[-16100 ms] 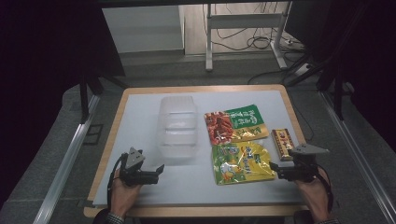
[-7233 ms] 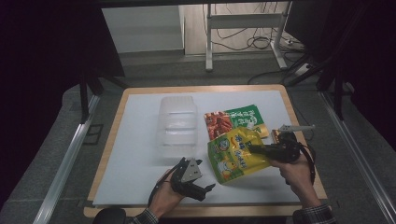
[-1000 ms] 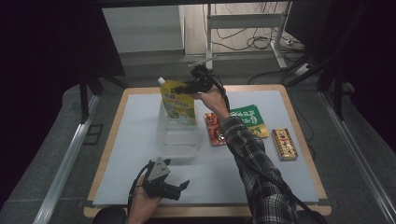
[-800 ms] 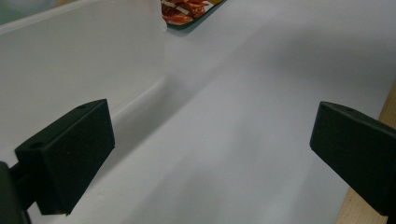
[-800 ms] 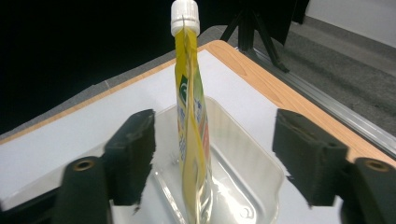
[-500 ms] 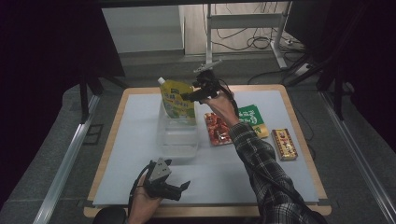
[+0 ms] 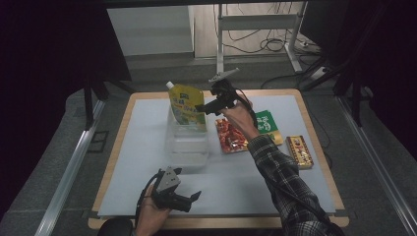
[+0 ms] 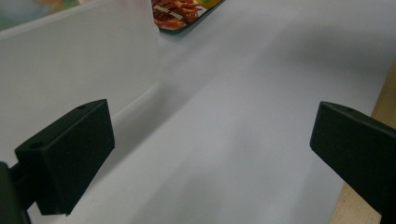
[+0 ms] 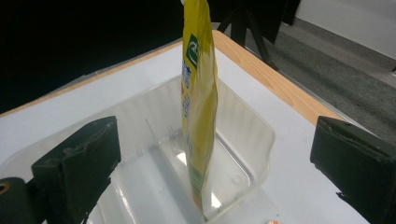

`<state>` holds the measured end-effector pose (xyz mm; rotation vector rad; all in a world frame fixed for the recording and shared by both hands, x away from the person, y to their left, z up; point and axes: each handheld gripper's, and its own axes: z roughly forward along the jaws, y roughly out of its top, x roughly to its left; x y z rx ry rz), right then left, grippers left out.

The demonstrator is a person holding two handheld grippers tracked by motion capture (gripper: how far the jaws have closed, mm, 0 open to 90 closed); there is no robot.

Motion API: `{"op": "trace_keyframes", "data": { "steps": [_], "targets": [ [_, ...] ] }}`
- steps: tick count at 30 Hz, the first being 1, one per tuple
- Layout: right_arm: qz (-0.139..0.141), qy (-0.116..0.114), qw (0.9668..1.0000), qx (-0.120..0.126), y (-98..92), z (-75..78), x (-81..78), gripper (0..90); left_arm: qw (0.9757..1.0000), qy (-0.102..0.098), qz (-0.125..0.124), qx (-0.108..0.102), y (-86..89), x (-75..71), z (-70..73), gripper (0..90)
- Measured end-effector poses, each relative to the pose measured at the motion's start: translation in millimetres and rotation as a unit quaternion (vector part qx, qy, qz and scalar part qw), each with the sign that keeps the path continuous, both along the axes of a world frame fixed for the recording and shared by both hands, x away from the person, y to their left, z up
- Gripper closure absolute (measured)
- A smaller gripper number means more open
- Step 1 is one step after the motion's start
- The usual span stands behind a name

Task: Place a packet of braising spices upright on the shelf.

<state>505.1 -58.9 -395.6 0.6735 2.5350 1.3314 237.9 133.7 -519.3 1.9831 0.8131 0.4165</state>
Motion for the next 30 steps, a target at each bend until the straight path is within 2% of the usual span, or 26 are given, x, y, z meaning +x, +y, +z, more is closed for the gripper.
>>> {"op": "trace_keyframes", "data": {
  "steps": [6,11,15,19,22,30],
  "targets": [
    [0.007,-0.001,0.9999,0.009,-6.6,-1.2,-7.7,0.0,1.0,0.0,-0.002,-0.001,-0.1,-0.1,0.0,0.0],
    [0.013,0.003,0.9999,-0.01,-13.3,-5.9,-18.6,0.0,1.0,0.0,-0.004,-0.001,-1.0,-0.4,-0.3,0.0],
    [0.012,0.006,0.9998,-0.017,-18.4,-9.9,-26.3,0.0,1.0,0.0,-0.007,0.001,-1.5,-0.3,-0.4,0.0],
    [0.01,-0.004,0.9997,-0.02,-23.8,-11.9,-34.2,0.0,1.0,0.0,-0.009,0.001,-1.9,-0.3,-0.6,0.0],
    [0.011,0.0,0.9998,-0.016,-27.7,-13.1,-40.0,0.0,1.0,0.001,-0.01,0.002,-2.0,-0.2,-0.8,0.0],
    [0.013,-0.008,0.9998,-0.013,-39.4,-16.0,-54.9,0.0,0.9999,0.0,-0.015,0.001,-4.8,-0.9,-1.4,0.0]
  ]
}}
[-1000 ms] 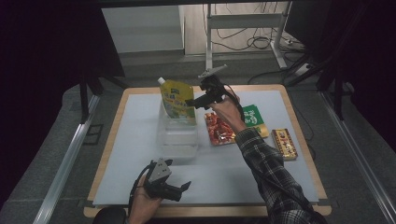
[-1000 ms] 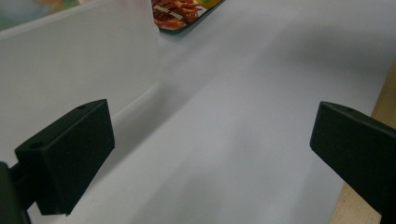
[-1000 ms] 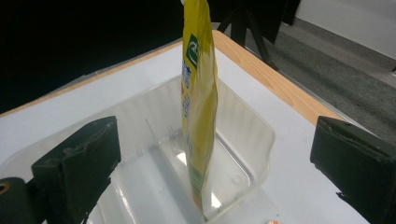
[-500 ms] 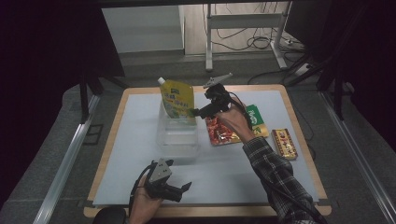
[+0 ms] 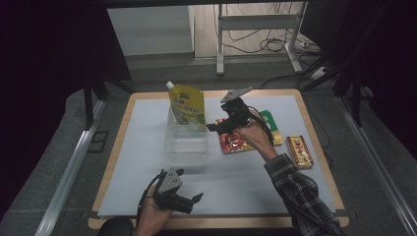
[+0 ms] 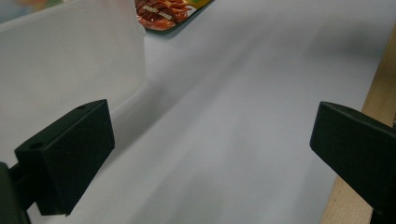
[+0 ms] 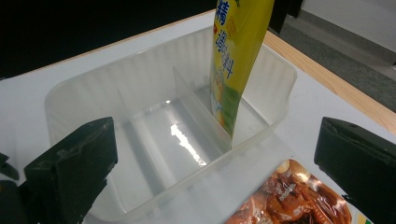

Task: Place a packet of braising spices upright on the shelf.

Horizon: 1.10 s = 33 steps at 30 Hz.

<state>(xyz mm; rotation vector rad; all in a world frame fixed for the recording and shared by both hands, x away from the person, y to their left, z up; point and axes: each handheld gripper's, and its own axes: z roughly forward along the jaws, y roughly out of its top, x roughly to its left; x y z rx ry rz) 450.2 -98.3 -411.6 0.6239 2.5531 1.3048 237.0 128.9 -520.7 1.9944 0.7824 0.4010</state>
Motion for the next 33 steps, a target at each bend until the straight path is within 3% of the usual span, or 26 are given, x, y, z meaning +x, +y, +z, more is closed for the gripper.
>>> {"op": "trace_keyframes", "data": {
  "steps": [13,25,27,33],
  "targets": [
    [-0.02,-0.012,0.9997,0.002,-26.6,-6.8,-18.6,0.0,1.0,-0.002,-0.003,0.006,-0.9,-0.5,0.1,0.0],
    [-0.051,-0.003,0.9987,0.004,-70.5,-23.9,-34.8,0.0,0.9999,-0.003,-0.002,0.012,-1.7,0.4,-0.8,0.0],
    [-0.058,-0.002,0.9983,-0.006,-77.7,-26.2,-35.6,0.0,0.9999,-0.002,-0.002,0.014,-2.1,0.5,-1.0,0.0],
    [-0.077,0.002,0.997,-0.004,-96.6,-33.3,-34.2,0.0,0.9999,-0.005,0.0,0.016,-1.9,0.5,-1.1,0.0]
  ]
}}
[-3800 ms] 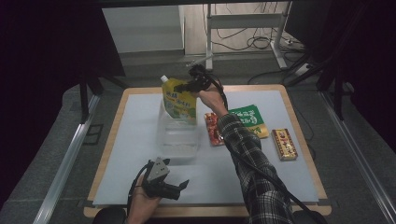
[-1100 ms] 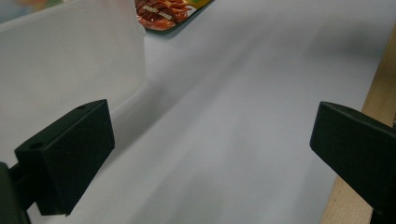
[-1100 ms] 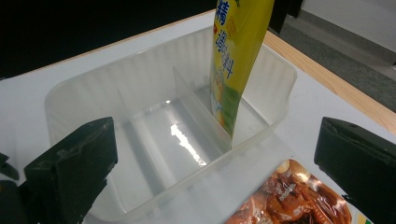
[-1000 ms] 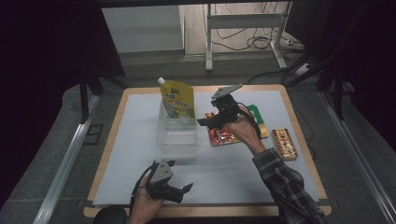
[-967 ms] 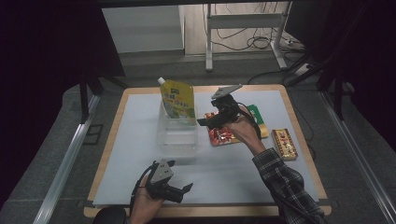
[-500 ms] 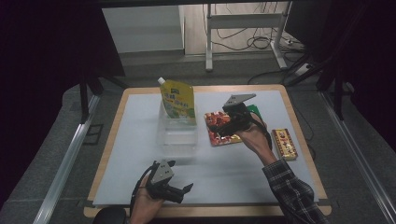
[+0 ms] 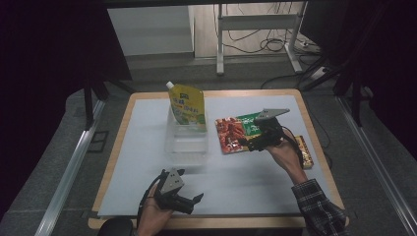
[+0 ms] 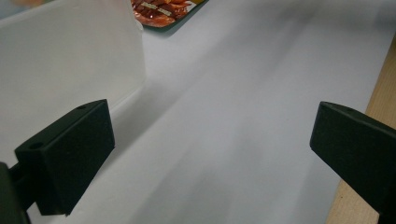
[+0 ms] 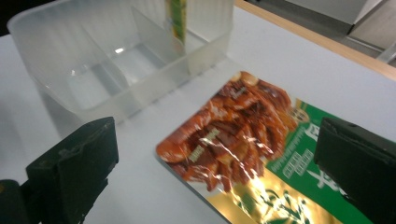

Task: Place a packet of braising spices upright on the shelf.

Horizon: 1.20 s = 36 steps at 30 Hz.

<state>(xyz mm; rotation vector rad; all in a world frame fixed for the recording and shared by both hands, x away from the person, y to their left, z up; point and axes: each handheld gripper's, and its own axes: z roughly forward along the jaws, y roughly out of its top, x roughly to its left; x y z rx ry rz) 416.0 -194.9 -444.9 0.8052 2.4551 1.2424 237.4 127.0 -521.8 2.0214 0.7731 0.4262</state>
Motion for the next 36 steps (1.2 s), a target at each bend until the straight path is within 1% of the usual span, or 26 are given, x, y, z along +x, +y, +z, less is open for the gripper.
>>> {"op": "trace_keyframes", "data": {
  "steps": [3,6,12,15,21,24,27,36],
  "targets": [
    [-0.008,0.004,1.0,-0.001,-7.4,-4.8,1.9,0.0,1.0,-0.001,0.003,0.002,1.0,0.0,0.1,0.0],
    [-0.014,0.004,0.9999,-0.003,-14.2,-8.6,3.8,0.0,1.0,-0.002,0.004,0.003,1.3,0.2,0.1,0.0],
    [-0.035,-0.004,0.9991,-0.023,-27.3,-15.2,9.6,0.0,1.0,-0.004,0.004,0.007,0.7,0.2,-0.3,0.0],
    [-0.048,0.0,0.9985,-0.028,-34.7,-19.3,13.8,0.1,1.0,-0.003,0.005,0.007,0.8,0.4,-0.5,0.0],
    [-0.071,0.011,0.997,-0.028,-48.4,-27.7,21.7,0.6,1.0,-0.003,0.005,0.008,0.9,0.6,-0.6,0.0],
    [-0.08,0.014,0.9963,-0.029,-53.1,-31.3,24.8,1.0,0.9999,-0.004,0.005,0.008,0.8,0.5,-0.6,0.0],
    [-0.09,0.011,0.9955,-0.026,-56.5,-34.3,27.3,1.2,0.9999,-0.004,0.004,0.01,0.4,0.5,-0.7,0.0],
    [-0.114,0.023,0.9927,-0.033,-62.7,-45.0,36.1,1.2,0.9999,-0.004,0.003,0.011,-0.4,0.4,-1.0,0.0]
  ]
}}
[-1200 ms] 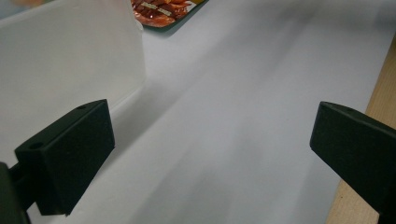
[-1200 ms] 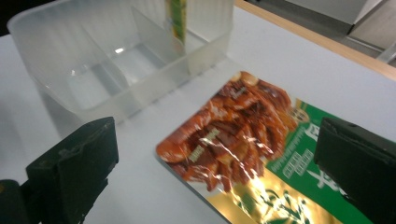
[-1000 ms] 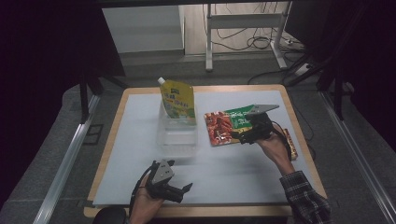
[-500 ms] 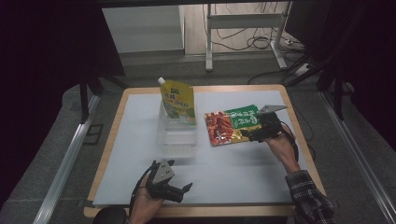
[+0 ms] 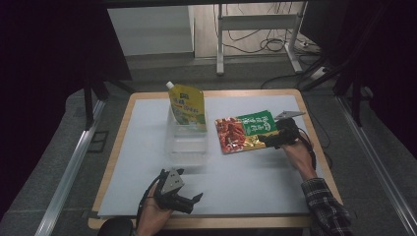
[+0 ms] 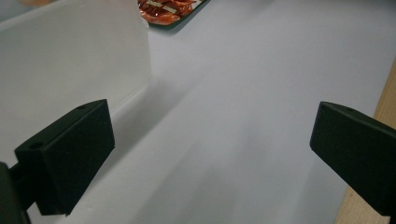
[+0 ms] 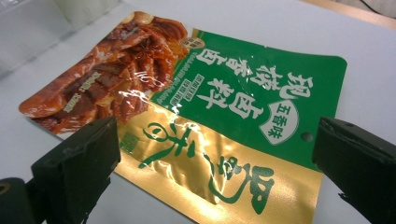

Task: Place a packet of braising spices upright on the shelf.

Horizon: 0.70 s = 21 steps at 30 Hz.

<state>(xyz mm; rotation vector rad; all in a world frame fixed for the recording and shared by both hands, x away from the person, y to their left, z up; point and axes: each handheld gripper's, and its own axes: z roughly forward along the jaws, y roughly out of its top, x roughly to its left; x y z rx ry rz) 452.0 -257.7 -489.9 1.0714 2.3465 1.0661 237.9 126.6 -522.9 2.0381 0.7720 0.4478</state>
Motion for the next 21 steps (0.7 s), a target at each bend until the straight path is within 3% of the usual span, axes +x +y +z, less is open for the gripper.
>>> {"op": "trace_keyframes", "data": {
  "steps": [21],
  "targets": [
    [-0.049,0.045,0.9977,-0.017,-5.5,-17.8,15.6,1.2,1.0,-0.001,-0.004,0.004,-2.1,-0.5,-0.3,0.0]
  ]
}}
